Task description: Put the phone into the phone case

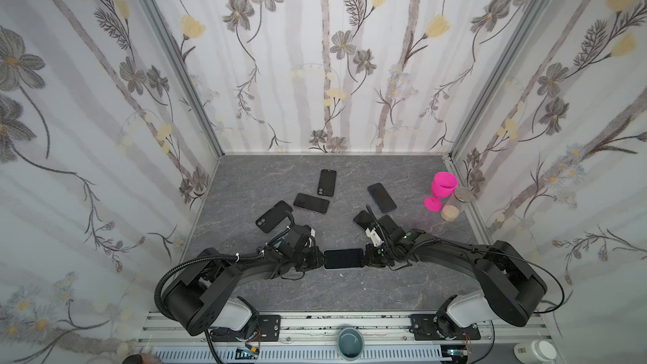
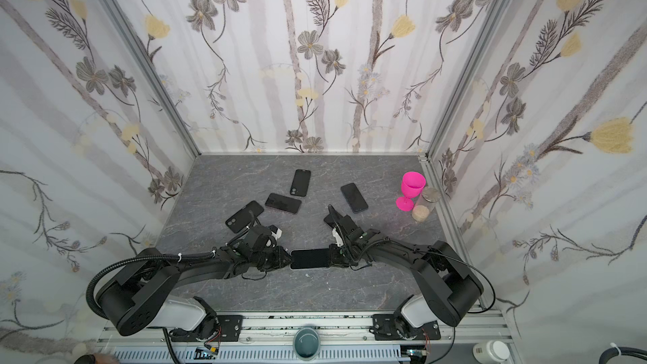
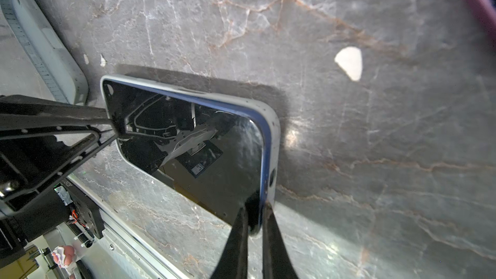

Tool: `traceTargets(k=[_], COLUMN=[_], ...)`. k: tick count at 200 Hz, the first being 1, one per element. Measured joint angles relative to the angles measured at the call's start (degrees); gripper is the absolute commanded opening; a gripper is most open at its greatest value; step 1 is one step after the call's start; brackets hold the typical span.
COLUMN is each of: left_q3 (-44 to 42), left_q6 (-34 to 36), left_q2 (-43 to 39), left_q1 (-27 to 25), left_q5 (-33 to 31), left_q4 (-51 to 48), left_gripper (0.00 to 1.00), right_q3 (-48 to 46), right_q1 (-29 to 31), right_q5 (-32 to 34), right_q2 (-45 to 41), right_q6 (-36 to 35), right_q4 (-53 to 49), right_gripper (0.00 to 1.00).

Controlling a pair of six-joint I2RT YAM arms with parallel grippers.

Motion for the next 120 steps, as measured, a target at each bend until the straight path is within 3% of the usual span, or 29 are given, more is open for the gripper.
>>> traceTargets(k=[75, 120], left_q3=[-0.4, -0.9], left_q6=[0.1, 0.3], left_q2=[-1.0, -2.1], left_q1=[-0.4, -0.5], left_q5=[-2.1, -3.5], left_q4=[-0.5, -1.3], left_gripper=[0.21, 0.21], right_q3=[2.1, 2.5], right_q1=[0.5, 0.7], right_q5=[1.1, 2.2], right_q2=[0.2, -0.4], right_q6=[-0.9, -1.7], right_q4=[-2.8, -4.3], right_gripper=[0.17, 0.16])
